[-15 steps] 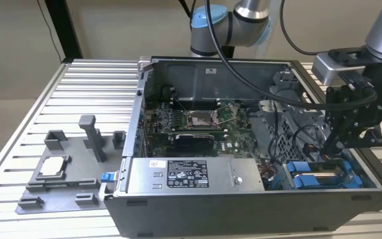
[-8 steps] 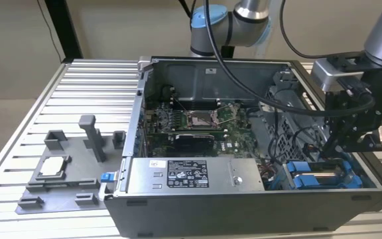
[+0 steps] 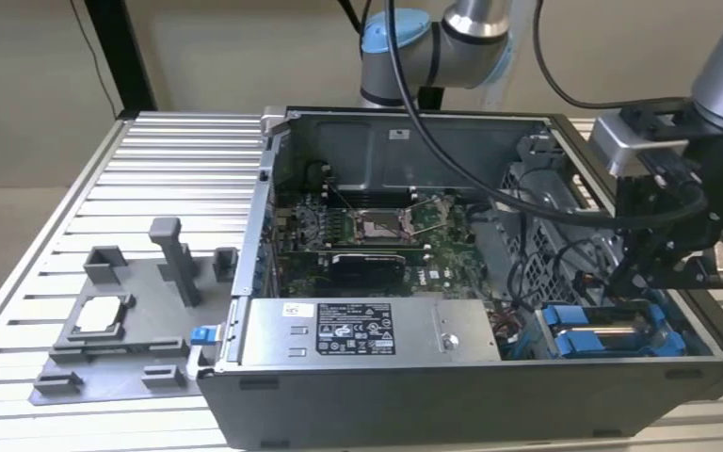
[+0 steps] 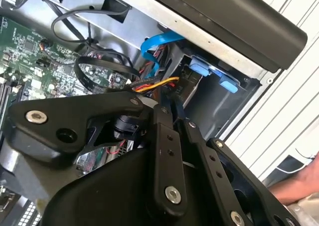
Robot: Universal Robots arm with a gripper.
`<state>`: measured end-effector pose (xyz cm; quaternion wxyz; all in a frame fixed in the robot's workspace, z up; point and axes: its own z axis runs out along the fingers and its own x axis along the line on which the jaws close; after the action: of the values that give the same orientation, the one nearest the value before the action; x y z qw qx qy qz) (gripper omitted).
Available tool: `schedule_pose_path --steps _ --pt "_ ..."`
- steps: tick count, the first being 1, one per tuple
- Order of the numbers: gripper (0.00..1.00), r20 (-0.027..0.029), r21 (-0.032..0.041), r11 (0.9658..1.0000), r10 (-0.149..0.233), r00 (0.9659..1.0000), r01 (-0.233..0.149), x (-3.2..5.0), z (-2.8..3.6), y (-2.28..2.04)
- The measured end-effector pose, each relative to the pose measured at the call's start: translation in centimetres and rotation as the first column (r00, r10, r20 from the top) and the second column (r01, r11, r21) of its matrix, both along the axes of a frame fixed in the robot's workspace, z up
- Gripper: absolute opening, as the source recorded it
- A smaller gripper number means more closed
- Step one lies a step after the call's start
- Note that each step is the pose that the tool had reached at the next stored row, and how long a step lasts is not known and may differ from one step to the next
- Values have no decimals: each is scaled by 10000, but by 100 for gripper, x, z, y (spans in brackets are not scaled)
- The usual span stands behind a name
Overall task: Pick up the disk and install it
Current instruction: 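Insert the second disk wire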
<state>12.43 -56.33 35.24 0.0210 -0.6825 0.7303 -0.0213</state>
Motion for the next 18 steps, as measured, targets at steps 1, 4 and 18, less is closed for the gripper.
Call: schedule_pose_path --steps 1,4,18 --pt "0 -1 1 10000 -11 10000 11 0 0 -20" --pt "0 -4 -1 10000 -23 10000 23 0 0 -28" --pt "0 -4 3 9998 -175 9998 175 -36 -22 -71"
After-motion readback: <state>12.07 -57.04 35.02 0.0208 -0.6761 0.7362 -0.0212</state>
